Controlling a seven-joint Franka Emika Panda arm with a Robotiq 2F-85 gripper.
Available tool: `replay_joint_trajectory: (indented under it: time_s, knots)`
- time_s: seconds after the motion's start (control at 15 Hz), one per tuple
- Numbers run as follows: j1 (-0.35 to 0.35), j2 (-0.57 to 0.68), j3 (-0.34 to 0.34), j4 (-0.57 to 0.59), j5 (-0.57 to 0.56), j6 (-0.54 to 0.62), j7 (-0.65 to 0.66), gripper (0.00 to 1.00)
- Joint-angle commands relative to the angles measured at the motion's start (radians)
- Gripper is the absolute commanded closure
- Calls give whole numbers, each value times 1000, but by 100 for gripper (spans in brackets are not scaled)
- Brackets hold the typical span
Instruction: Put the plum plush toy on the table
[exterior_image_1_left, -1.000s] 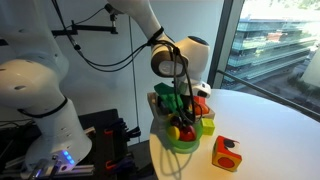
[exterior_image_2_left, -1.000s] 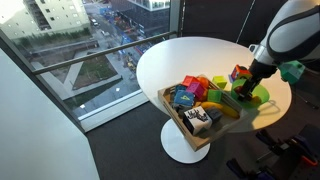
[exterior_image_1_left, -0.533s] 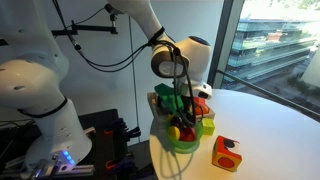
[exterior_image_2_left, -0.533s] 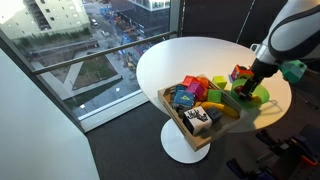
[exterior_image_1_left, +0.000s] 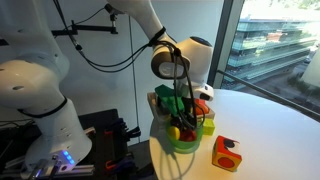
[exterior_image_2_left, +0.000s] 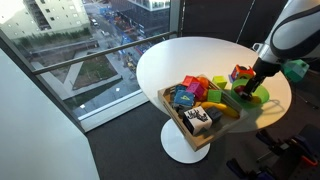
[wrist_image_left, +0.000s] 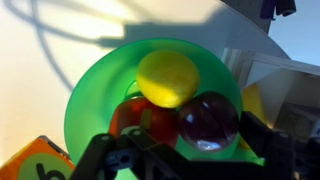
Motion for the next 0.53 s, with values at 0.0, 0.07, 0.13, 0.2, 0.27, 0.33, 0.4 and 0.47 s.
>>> replay_joint_trajectory:
  time_s: [0.0, 0.07, 0.13, 0.2, 0.27, 0.33, 0.4, 0.47]
  knots:
    - [-10, -14, -1, 8, 26, -22, -35, 44]
    - [-9, -15, -1, 7, 25, -21, -34, 51]
    - [-9, -14, -1, 7, 25, -21, -34, 60]
    - [-8, -14, -1, 7, 24, -21, -33, 65]
    - [-8, -14, 0, 7, 24, -21, -33, 65]
    - [-8, -16, 0, 6, 24, -21, -32, 65]
    - [-8, -20, 0, 4, 26, -22, -34, 65]
    - [-8, -25, 0, 2, 27, -23, -36, 65]
